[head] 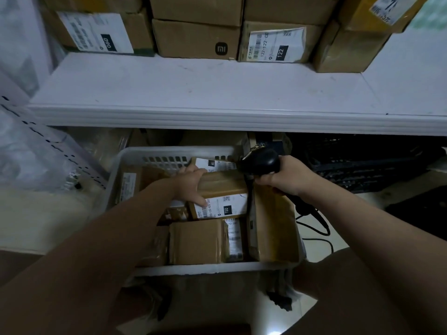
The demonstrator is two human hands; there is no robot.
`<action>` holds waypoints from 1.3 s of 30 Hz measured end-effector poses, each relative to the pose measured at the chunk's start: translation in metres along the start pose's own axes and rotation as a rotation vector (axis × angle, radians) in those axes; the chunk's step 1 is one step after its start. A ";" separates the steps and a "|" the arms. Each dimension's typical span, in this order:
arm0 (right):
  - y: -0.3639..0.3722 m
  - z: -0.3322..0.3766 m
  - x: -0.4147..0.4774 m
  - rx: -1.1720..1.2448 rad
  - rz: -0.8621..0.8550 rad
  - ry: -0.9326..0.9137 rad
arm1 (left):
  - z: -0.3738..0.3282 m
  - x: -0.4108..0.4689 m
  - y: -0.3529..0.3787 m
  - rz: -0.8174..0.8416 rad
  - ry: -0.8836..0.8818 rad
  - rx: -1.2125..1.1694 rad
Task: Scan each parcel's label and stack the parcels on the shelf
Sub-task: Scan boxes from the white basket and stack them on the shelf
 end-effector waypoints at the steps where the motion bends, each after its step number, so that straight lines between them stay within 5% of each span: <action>1: 0.001 0.003 -0.002 -0.006 0.003 -0.015 | -0.006 -0.005 -0.006 -0.046 0.020 -0.067; 12: 0.010 0.070 -0.046 0.231 0.202 -0.348 | -0.053 -0.136 -0.120 -0.709 0.239 -0.671; 20: -0.053 0.088 -0.067 0.730 -0.091 -0.432 | -0.125 -0.174 -0.230 -1.022 0.310 -0.403; 26: -0.059 0.090 -0.049 0.967 0.049 -0.291 | -0.167 -0.127 -0.272 -0.879 0.333 -0.152; 30: -0.060 0.086 -0.035 1.067 0.061 -0.210 | -0.172 -0.105 -0.280 -0.920 0.193 0.084; 33: -0.064 0.085 -0.033 1.087 0.074 -0.196 | -0.160 -0.092 -0.273 -0.770 0.096 0.051; 37: -0.079 0.084 -0.037 0.994 -0.045 -0.231 | -0.159 -0.085 -0.265 -0.572 0.223 -0.079; 39: -0.095 0.080 -0.045 0.920 -0.206 -0.248 | -0.158 -0.089 -0.268 -0.677 0.287 -0.085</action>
Point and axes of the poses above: each hand's wrist, its own x-axis towards the middle knuckle, its own y-axis out of the palm, z = x × y, the point moved 9 cm from there along x, towards the middle knuckle, and after that the axes turned 12 degrees about y, right-handed, at the moved point
